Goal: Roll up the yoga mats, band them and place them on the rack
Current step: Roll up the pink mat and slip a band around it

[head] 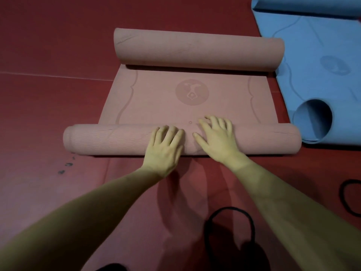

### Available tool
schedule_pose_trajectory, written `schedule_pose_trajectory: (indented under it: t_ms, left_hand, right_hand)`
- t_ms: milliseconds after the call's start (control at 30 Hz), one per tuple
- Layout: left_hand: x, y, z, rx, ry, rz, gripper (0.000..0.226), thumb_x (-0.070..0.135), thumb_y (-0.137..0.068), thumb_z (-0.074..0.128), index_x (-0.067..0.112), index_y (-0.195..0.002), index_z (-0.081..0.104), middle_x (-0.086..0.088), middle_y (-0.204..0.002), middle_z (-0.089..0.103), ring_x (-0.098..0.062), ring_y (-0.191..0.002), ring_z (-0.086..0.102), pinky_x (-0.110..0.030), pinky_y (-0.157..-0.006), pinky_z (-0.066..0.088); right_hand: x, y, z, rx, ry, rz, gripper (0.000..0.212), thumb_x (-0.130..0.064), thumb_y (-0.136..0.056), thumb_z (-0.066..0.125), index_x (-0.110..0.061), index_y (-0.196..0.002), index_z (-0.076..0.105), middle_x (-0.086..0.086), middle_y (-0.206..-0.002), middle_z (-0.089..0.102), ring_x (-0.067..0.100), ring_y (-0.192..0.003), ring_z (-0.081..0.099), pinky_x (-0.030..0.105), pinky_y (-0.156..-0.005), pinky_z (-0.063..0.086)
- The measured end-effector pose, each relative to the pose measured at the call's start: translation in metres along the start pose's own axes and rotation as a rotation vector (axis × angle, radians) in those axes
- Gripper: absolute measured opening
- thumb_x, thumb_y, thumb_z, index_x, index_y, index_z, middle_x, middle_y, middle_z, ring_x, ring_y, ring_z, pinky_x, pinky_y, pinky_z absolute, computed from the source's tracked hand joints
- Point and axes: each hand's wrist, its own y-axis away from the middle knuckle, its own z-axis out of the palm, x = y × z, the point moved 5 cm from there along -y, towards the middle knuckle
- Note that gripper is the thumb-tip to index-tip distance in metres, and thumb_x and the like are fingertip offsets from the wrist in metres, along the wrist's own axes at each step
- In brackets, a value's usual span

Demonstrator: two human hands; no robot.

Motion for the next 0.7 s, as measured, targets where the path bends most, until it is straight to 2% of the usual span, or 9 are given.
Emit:
schedule_pose_trajectory:
  t_ms: [100,200,267,367,467,567,633,700]
  left_hand:
    - [-0.007,-0.027,0.003,-0.067,-0.01,-0.105,0.044,0.032,-0.093,0.035,0.011,-0.124,0.059,-0.008,-0.119,0.062,-0.035,-0.112,0.054,-0.048,-0.1,0.035]
    - [-0.011,-0.057,0.001,-0.247,0.072,-0.202,0.063,0.039,-0.09,0.012,0.012,-0.126,0.057,-0.007,-0.122,0.062,-0.034,-0.119,0.051,-0.047,-0.103,0.031]
    - [-0.011,-0.063,0.001,-0.236,0.1,-0.23,0.068,0.041,-0.088,0.007,0.011,-0.131,0.05,-0.008,-0.131,0.055,-0.034,-0.123,0.045,-0.045,-0.103,0.028]
    - [-0.001,-0.053,-0.002,-0.09,0.039,-0.102,0.052,0.034,-0.089,0.029,0.007,-0.126,0.053,-0.015,-0.13,0.054,-0.038,-0.111,0.051,-0.045,-0.092,0.035]
    - [-0.004,-0.047,0.005,-0.02,-0.069,0.072,0.052,0.028,-0.085,0.039,0.004,-0.13,0.051,-0.017,-0.13,0.054,-0.04,-0.116,0.052,-0.045,-0.098,0.031]
    - [-0.013,-0.058,0.007,-0.114,-0.076,0.092,0.07,0.032,-0.077,0.041,0.003,-0.14,0.042,-0.017,-0.14,0.047,-0.04,-0.126,0.045,-0.048,-0.106,0.033]
    - [-0.018,-0.071,0.008,-0.236,-0.06,0.076,0.084,0.038,-0.074,0.047,0.005,-0.148,0.026,-0.017,-0.151,0.032,-0.04,-0.137,0.031,-0.046,-0.114,0.022]
    - [-0.026,-0.091,0.009,-0.359,-0.094,0.05,0.099,0.045,-0.076,0.056,0.008,-0.152,0.005,-0.013,-0.158,0.014,-0.036,-0.144,0.014,-0.043,-0.118,0.009]
  right_hand:
    - [-0.004,0.017,-0.002,0.205,-0.035,0.033,0.04,-0.037,-0.085,0.043,-0.014,-0.114,0.059,0.012,-0.117,0.056,0.03,-0.101,0.048,0.04,-0.087,0.034]
    - [-0.004,0.028,0.006,0.206,-0.031,-0.035,0.041,-0.034,-0.085,0.048,-0.015,-0.12,0.056,0.009,-0.12,0.054,0.027,-0.109,0.046,0.042,-0.091,0.04]
    - [0.0,0.021,0.007,0.168,-0.049,-0.03,0.045,-0.037,-0.086,0.048,-0.015,-0.125,0.055,0.008,-0.124,0.054,0.027,-0.115,0.047,0.04,-0.097,0.035]
    - [0.003,-0.002,0.005,0.122,-0.059,0.008,0.05,-0.039,-0.085,0.047,-0.014,-0.128,0.054,0.008,-0.126,0.054,0.028,-0.12,0.048,0.037,-0.104,0.027]
    - [0.005,-0.023,0.005,0.079,-0.092,0.029,0.052,-0.036,-0.086,0.051,-0.014,-0.134,0.05,0.01,-0.132,0.052,0.028,-0.128,0.044,0.041,-0.111,0.022]
    - [0.007,-0.033,0.003,0.112,-0.12,0.018,0.053,-0.029,-0.087,0.059,-0.01,-0.135,0.049,0.012,-0.136,0.049,0.029,-0.132,0.04,0.041,-0.114,0.019]
    - [0.01,-0.03,0.002,0.176,-0.064,-0.016,0.058,-0.024,-0.079,0.066,-0.006,-0.132,0.051,0.015,-0.135,0.05,0.032,-0.13,0.042,0.043,-0.111,0.027]
    - [0.015,-0.028,0.007,0.16,-0.009,-0.033,0.071,-0.02,-0.071,0.071,-0.004,-0.135,0.046,0.016,-0.139,0.046,0.032,-0.132,0.039,0.044,-0.112,0.029]
